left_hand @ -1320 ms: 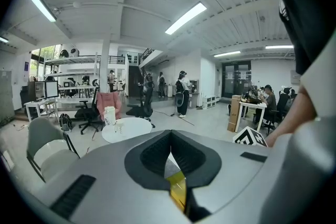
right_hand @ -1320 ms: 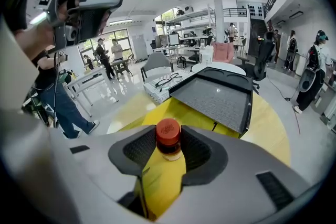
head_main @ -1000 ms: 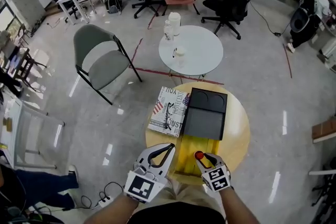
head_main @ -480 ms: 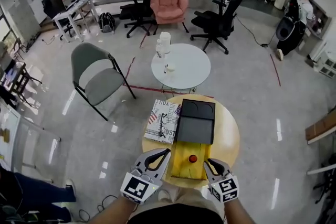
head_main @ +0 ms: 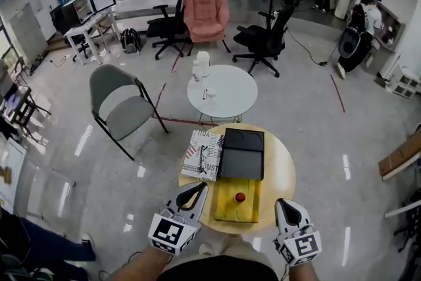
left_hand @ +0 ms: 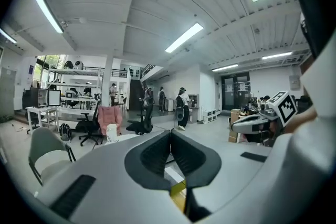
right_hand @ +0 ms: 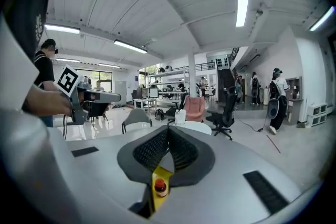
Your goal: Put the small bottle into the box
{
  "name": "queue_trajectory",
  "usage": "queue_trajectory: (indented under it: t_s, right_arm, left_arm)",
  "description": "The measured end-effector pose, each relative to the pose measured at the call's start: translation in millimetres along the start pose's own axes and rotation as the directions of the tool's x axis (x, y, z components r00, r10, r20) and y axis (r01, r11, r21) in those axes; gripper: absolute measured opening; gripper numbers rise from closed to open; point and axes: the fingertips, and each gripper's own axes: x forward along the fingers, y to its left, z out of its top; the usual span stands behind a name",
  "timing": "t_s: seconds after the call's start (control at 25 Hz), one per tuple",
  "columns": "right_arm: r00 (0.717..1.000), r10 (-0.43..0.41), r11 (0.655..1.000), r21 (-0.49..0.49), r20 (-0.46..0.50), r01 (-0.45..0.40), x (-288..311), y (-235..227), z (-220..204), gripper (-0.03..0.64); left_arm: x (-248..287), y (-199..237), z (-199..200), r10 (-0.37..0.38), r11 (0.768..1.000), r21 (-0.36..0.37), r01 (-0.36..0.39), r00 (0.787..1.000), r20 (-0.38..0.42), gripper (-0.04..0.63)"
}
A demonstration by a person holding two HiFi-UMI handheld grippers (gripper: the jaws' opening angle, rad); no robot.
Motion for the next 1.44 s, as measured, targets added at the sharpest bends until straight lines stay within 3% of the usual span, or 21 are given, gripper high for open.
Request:
queue_trajectory:
  t_s: [0.28,0.84,1.24,1.44]
  right_arm:
    - [0.996,-0.078,0.996,-0.027,0.051,0.080,-39,4,29,0.012]
    - [0.986,-0.125,0.990,-0.049,0.114,0.132,-80,27,56,0.012]
    - [0.989,-0.110,0.989,-0.089,0.095,0.118,-80,41,61,0.012]
    - [0.994,-0.059,0.993,-0.097,0.091,0.068,-70,36,63,0.012]
  left_arm:
    - [-31,-4,25,0.011,0.999,0.048,-0.014,0.998,0.060,0.017]
    - [-83,-14,38,0.018,0.995,0.093,-0.030,0.991,0.131,0.017]
    - [-93,-19,33,0.018,0.998,0.065,-0.026,0.992,0.127,0.017]
    - [-83,-17,38,0.060,0.996,0.056,-0.067,0.990,0.126,0.017]
